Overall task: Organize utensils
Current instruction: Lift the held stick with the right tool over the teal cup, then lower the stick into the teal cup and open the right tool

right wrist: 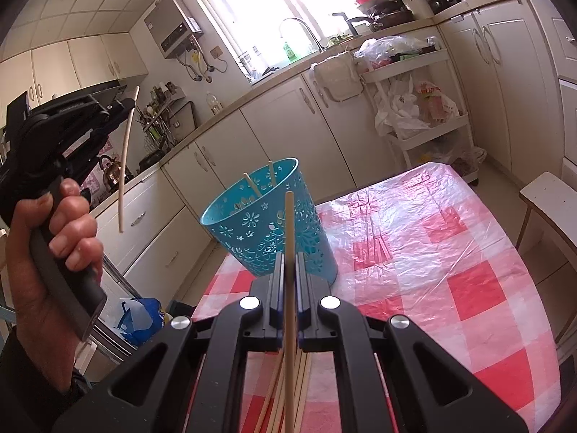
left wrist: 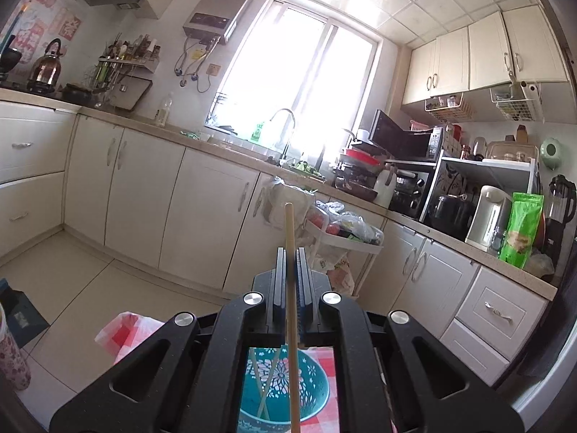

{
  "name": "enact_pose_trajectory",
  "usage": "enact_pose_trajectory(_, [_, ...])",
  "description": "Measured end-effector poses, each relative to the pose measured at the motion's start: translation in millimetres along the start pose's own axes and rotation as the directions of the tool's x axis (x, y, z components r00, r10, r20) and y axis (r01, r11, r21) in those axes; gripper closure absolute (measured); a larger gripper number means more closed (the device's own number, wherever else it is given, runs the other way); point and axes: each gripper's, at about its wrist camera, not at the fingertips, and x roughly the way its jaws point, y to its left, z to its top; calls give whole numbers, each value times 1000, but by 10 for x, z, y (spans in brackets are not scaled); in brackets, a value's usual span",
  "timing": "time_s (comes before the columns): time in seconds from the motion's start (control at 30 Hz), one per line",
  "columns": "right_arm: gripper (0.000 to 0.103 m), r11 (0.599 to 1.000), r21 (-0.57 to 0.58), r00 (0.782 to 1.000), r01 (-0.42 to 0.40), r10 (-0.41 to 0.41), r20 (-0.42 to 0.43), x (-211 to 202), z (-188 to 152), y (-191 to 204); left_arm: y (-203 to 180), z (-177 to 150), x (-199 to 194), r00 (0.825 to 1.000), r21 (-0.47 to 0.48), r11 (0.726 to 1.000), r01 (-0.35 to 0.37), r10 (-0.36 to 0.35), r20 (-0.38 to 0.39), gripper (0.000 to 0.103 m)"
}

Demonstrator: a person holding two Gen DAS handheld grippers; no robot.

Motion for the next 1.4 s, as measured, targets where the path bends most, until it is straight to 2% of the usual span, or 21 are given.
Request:
enact_pose_trajectory(0.3, [97,999,36,1000,-8,8,-8,12,19,-73,3,-135,628,997,16,998,-68,67,26,98])
enact_pose_trajectory(0.57, [97,999,49,1000,-12,13,-15,39,40,-100,144,-445,1094,988,36,992,-123,126,-89,98])
enact_pose_trajectory(0.77, [97,999,49,1000,-14,14,-13,25,35,-83,193,-638,1149,976,77,986,-145,155,-156,98])
enact_pose_trajectory(0.93, [97,999,53,1000,-13,14,-6,-2,39,-79,282,-673,921,967,66,986,-156,166,-195,96])
enact_pose_trajectory(1.0, [97,999,49,1000,-14,14,0,-18,38,-62,325,-667,785,960,57,984,-166,175,-217,88])
enact_pose_trajectory(1.07, [97,999,42,1000,-14,14,9,-49,35,-49,365,-660,591,955,47,980,-191,197,-221,66])
enact_pose_trajectory(1.17, [97,999,32,1000,-10,10,24,-89,37,-27,404,-660,263,951,34,975,-220,222,-216,52])
enact_pose_trajectory(1.23, [97,999,31,999,-16,15,36,-114,48,-10,417,-679,54,945,38,971,-236,239,-222,48])
enact_pose_trajectory(1.37, [97,999,10,995,-39,38,90,-176,173,115,453,-760,-302,929,32,957,-290,289,-233,30])
enact_pose_trajectory(1.4, [97,999,3,993,-43,43,106,-181,224,151,468,-772,-346,925,23,954,-298,295,-238,29])
